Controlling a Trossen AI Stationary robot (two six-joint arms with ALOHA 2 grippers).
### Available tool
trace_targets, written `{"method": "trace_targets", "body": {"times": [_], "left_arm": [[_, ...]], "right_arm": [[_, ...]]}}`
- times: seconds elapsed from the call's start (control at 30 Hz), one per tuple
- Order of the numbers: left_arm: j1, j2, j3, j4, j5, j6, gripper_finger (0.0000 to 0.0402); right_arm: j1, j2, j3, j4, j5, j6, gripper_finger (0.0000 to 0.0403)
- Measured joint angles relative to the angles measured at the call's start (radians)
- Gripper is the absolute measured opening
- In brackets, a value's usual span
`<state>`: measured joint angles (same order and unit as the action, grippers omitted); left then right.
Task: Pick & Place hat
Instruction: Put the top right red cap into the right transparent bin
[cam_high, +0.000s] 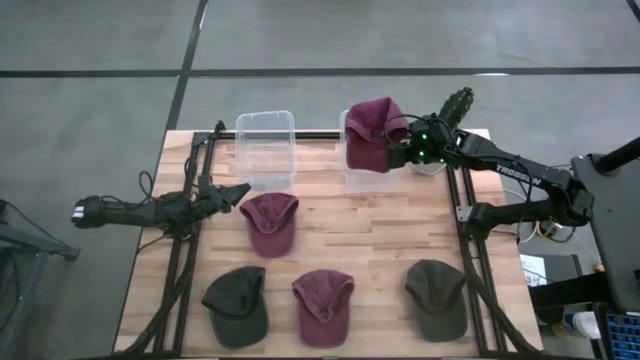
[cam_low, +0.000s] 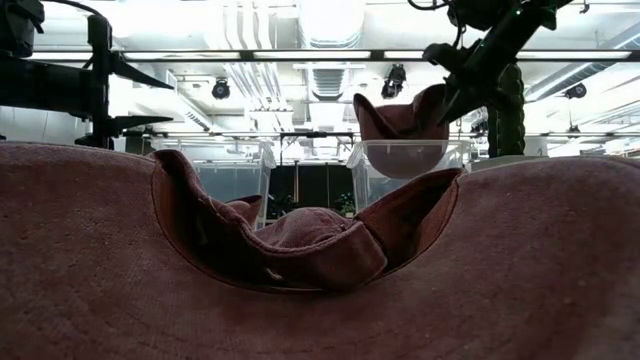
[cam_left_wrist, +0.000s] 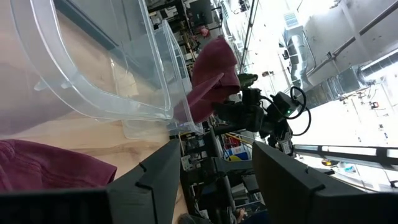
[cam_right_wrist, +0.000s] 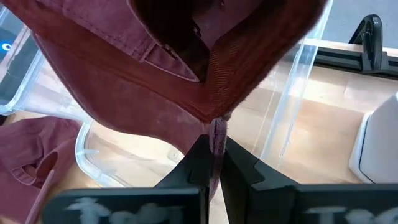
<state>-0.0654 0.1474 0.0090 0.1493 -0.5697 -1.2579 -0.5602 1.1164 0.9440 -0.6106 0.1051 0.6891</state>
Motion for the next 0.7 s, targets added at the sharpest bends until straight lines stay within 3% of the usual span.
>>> {"method": "trace_targets", "body": {"times": [0.7], "left_arm": [[0.000,0.000,0.000,0.000,0.000,0.000,0.0193]], "right_arm": [[0.000,0.000,-0.002,-0.009,-0.011,-0.001,0.0013]]}}
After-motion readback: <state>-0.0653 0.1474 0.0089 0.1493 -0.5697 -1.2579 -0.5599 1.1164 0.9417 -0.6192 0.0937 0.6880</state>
